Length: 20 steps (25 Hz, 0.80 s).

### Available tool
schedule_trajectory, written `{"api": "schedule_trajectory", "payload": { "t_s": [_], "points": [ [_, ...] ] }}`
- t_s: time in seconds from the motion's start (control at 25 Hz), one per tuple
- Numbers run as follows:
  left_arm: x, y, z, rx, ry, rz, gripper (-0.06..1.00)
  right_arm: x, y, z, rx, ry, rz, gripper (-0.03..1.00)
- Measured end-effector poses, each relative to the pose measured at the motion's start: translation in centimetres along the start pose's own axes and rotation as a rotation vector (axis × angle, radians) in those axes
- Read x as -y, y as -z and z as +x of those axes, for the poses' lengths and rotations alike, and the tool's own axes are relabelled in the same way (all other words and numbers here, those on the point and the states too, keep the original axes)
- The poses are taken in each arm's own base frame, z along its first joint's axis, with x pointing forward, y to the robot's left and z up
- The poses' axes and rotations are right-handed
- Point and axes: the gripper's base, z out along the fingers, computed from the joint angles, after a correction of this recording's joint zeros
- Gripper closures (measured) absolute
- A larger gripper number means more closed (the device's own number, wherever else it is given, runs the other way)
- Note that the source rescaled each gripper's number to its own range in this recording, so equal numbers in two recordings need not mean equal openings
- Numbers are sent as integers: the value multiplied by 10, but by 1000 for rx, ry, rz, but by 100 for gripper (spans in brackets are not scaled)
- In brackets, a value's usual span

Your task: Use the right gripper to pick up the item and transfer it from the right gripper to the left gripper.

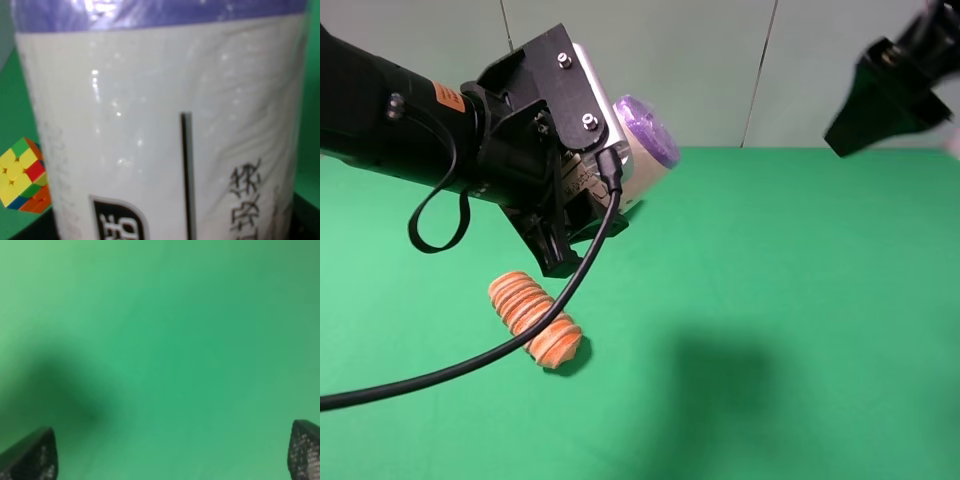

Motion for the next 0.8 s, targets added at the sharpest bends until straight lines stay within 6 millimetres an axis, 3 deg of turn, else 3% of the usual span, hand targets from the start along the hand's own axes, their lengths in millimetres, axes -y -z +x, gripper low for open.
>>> {"api": "schedule_trajectory", "payload": {
  "t_s": [0.36,0.6,0.8],
  "points": [
    [0,0,0,0,5,1,93,-13,23,94,62,-75,15,-3],
    [0,0,0,-2,31,3,93,-23,37,163,207,-148,28,-3],
    [0,0,0,-2,32,3,93,-29,41,202,342,-244,26,-3]
  ]
}}
